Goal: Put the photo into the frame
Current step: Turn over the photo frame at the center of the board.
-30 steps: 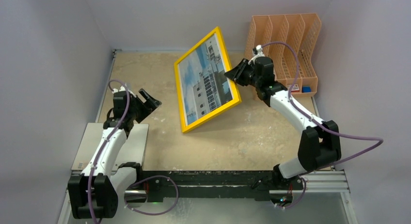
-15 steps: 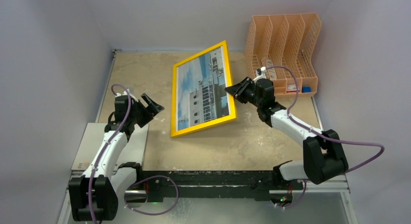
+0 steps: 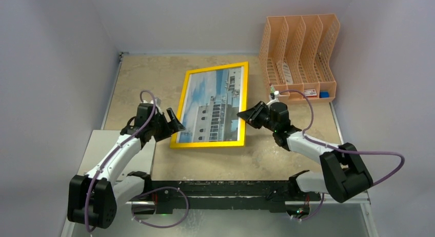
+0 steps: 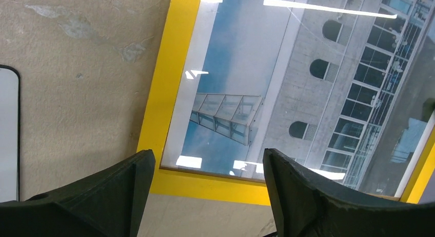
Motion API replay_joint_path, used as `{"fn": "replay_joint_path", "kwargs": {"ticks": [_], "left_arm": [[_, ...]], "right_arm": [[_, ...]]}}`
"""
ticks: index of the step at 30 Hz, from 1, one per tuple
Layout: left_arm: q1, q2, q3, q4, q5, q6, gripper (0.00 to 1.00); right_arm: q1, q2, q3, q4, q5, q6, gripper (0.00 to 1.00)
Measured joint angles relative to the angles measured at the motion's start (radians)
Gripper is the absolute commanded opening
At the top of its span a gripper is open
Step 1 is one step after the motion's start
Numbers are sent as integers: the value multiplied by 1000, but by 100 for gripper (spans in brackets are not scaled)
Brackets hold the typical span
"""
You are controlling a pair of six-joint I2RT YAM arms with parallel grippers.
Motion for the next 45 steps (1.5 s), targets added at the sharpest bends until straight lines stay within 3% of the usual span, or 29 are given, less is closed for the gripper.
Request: {"fn": "replay_joint_path", "kwargs": {"ticks": [8,11,19,33,40,45], "left_arm": [[-1,8,13,-25,-2,31,78],[-1,9,14,-43,11,43,77],[-26,8,36,-128,29,42,74],[-174,-26,-23,-223,-135,-148,73],[-223,-25,-27,-252,-206,-195,74],[-229,-25,-41,-247,-223,-224,75]], "right_arm": [[3,-72,-116,-10,-27,7,21],[3,-81,-142,-13,-43,8,27],[5,-53,-191,-26,-90,3,32],[11,43,-108,-224,-87,-85,55],[16,-9,-52,-345,68,-146,72],[16,-65,-35,-437,199,-177,73]]}}
